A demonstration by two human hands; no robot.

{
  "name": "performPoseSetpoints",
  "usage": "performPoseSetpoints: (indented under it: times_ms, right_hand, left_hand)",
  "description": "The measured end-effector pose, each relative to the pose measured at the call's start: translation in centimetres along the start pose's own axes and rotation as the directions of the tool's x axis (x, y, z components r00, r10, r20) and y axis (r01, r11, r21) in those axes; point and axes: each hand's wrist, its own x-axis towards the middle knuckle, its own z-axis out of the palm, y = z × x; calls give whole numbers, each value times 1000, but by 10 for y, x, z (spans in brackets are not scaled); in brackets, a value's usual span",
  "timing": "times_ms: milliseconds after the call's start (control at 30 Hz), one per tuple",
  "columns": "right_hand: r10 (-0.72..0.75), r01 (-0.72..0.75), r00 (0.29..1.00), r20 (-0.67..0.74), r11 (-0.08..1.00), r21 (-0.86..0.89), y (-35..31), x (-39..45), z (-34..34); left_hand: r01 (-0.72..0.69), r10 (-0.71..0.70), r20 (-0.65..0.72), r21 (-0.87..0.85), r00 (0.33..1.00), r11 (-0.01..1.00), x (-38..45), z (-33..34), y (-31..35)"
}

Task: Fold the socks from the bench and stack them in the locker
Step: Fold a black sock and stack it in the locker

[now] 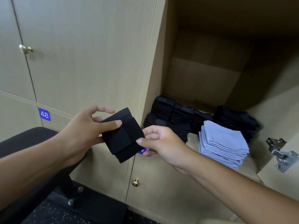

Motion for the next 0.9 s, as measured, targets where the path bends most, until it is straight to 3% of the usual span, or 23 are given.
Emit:
performPoseSetpoints:
  times_ms: [133,500,767,900]
  right_hand:
    - [19,-17,997,-70,1000,24,1,1,-8]
    - [-50,52,998,47,998,-39,-14,-4,-20]
    - [-125,108,985,-122,985,-138,-32,-4,-44]
    - [-145,120,948,-284,987,-104,-40,3,-74]
  left_hand:
    - [-14,12,28,48,1000,999,-2,0,-1]
    - [-33,28,37,139,999,990,2,10,-2]
    - [-121,114,42,259,993,958,6,21,-2]
    - [-169,168,36,359,985,918,9,21,-1]
